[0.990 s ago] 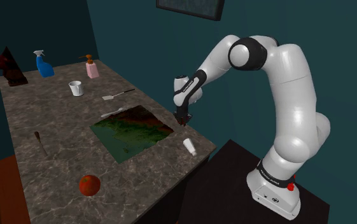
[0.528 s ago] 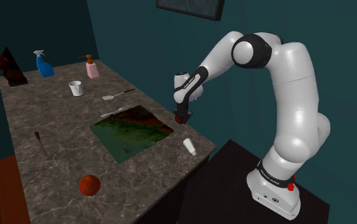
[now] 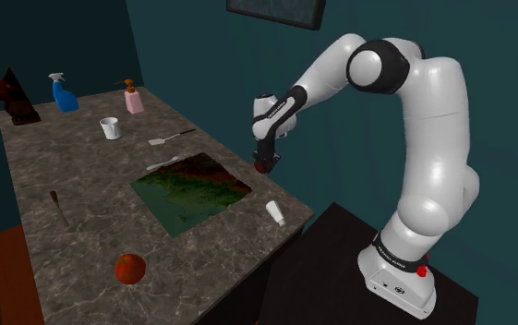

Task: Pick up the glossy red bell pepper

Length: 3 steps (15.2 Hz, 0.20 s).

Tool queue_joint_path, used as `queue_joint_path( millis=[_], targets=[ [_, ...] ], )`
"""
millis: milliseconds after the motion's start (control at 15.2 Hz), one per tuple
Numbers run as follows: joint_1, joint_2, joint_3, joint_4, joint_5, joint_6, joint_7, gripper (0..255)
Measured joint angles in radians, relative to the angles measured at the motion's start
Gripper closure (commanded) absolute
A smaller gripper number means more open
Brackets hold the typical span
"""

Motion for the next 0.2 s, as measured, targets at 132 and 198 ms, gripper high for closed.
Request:
queue_joint_path(
  millis=[132, 198],
  targets=[
    [-0.001, -0.021, 0.002, -0.004, 0.002, -0.017, -0.002, 255],
    [-0.001, -0.026, 0.002, -0.003, 0.003, -0.023, -0.003, 255]
  ],
)
